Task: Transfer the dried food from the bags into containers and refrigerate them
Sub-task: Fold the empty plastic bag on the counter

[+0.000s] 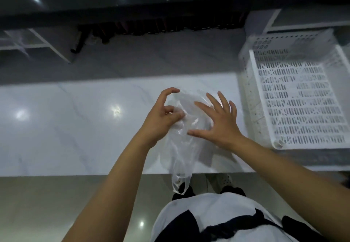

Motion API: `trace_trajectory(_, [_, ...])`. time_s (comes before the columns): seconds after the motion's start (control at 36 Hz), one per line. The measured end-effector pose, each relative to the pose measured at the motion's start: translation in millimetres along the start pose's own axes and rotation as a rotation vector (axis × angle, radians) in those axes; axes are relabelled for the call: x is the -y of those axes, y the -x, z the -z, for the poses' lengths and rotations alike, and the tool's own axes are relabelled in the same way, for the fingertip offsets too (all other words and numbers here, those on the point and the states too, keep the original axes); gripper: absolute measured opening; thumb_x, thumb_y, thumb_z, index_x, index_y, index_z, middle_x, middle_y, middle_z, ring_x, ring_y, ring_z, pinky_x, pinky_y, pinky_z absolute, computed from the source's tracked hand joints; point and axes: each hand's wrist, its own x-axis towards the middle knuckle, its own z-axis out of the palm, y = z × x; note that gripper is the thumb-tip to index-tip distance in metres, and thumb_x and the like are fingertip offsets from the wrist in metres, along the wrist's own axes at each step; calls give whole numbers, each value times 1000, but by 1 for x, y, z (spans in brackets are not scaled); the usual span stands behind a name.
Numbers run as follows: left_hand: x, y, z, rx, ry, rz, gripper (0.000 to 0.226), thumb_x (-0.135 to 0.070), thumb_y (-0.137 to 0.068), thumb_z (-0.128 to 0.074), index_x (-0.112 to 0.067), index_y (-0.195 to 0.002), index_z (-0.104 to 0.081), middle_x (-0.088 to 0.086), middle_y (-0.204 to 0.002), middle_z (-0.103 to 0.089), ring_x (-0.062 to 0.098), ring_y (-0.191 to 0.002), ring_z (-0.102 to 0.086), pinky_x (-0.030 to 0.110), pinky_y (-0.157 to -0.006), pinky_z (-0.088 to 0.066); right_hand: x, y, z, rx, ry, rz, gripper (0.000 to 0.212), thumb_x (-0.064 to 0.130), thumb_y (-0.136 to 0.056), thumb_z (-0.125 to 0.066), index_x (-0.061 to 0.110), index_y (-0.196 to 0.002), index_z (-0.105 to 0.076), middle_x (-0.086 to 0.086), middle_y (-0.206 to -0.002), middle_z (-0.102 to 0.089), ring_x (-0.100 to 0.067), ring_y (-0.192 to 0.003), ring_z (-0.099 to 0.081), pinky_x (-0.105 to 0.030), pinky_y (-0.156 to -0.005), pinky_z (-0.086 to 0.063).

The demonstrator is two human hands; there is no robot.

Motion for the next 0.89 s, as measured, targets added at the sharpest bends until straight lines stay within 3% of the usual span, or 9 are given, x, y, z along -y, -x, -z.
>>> trace_trajectory(0.14, [-20,12,-5,83,-10,-133,26,-12,-95,-67,-33,-111,-66,9,-88,-72,26,-89,-70,46,-86,-59,23,21,30,-100,-13,-20,78,84,-66,-55,48,-135,-54,4,-162,-25,-21,-153,4,-57,-119,1])
trace_trajectory(0.28, [-33,16,-8,135,-33,-225,32,-16,-91,-73,-35,-116,-68,-4,-86,-69,13,-87,-69,27,-83,-58,32,34,44,-231,-26,-80,31,50,-77,-78,28,-100,-78,4,-141,-56,-25,-147,-26,-56,-117,-12])
trace_trajectory(0.36, [-33,14,-11,154,-309,-264,48,-30,-82,-82,-48,-121,-61,-16,-107,-62,5,-98,-63,22,-86,-57,33,43,51,-267,-68,-134,27,43,-78,-80,21,-93,-80,7,-122,-67,-20,-132,-46,-44,-112,-21])
trace_trajectory(0.47, [-30,10,-22,230,-673,-370,53,-48,-74,-83,-54,-116,-51,-19,-127,-38,4,-119,-33,16,-95,-32,33,63,67,-228,-307,-208,23,38,-76,-83,22,-92,-80,16,-98,-70,1,-96,-58,-30,-90,-42])
trace_trajectory(0.53, [-31,5,-26,338,-638,-378,42,-45,-76,-82,-52,-105,-53,-24,-134,-40,-3,-122,-31,24,-102,-34,30,75,77,-123,-475,-261,16,32,-76,-85,23,-88,-79,14,-91,-71,-2,-87,-64,-29,-80,-49])
trace_trajectory(0.58, [-34,0,-33,444,-544,-372,28,-38,-80,-80,-45,-98,-61,-29,-116,-58,-9,-105,-50,28,-96,-47,20,90,89,-60,-512,-303,15,29,-75,-86,26,-87,-79,13,-90,-72,-4,-85,-67,-30,-77,-51])
trace_trajectory(0.69, [-39,2,-57,512,-259,-358,10,-21,-86,-77,-23,-91,-69,-5,-88,-72,12,-82,-70,40,-77,-59,-6,126,113,-96,-512,-357,7,32,-76,-83,36,-79,-77,18,-84,-73,4,-84,-66,-20,-77,-45])
trace_trajectory(0.81, [-39,20,-93,533,-80,-310,22,-9,-90,-73,-21,-108,-69,3,-91,-77,23,-85,-74,48,-83,-60,-34,164,127,-239,-583,-402,12,20,-80,-81,32,-79,-78,9,-86,-74,-8,-88,-68,-28,-83,-52])
trace_trajectory(0.89, [-38,40,-124,507,-91,-349,37,-11,-94,-66,-35,-121,-55,1,-87,-74,18,-75,-68,39,-73,-55,-54,190,128,-333,-675,-398,15,11,-80,-81,26,-79,-79,8,-80,-74,-4,-80,-69,-20,-72,-53])
